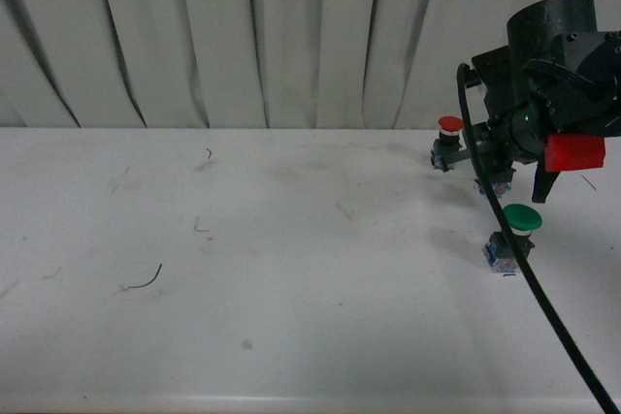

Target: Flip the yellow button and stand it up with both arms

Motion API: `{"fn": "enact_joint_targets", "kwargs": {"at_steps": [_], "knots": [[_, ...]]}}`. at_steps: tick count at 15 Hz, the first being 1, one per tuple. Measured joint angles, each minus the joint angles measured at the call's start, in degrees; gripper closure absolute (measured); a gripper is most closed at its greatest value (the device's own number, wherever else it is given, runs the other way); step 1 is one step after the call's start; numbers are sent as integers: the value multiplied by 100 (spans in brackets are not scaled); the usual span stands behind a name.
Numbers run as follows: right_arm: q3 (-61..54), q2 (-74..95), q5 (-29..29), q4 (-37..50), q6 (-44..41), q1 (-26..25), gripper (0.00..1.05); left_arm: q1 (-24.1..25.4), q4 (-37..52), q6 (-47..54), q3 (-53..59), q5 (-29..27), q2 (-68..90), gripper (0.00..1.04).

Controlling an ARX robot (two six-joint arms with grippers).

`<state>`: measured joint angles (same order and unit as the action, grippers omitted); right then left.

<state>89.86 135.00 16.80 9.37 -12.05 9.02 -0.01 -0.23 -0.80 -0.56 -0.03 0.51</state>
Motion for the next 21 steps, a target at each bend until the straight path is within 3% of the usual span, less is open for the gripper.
{"fn": "enact_joint_targets", "kwargs": {"at_steps": [18,19,21], "knots": [[-140,192,192,92,66,219,69,0,2,0,0,0,0,7],[-140,192,197,96,63,219,65,0,2,0,0,0,0,7],[-140,192,232,140,66,216,42,0,2,0,0,0,0,7]]}}
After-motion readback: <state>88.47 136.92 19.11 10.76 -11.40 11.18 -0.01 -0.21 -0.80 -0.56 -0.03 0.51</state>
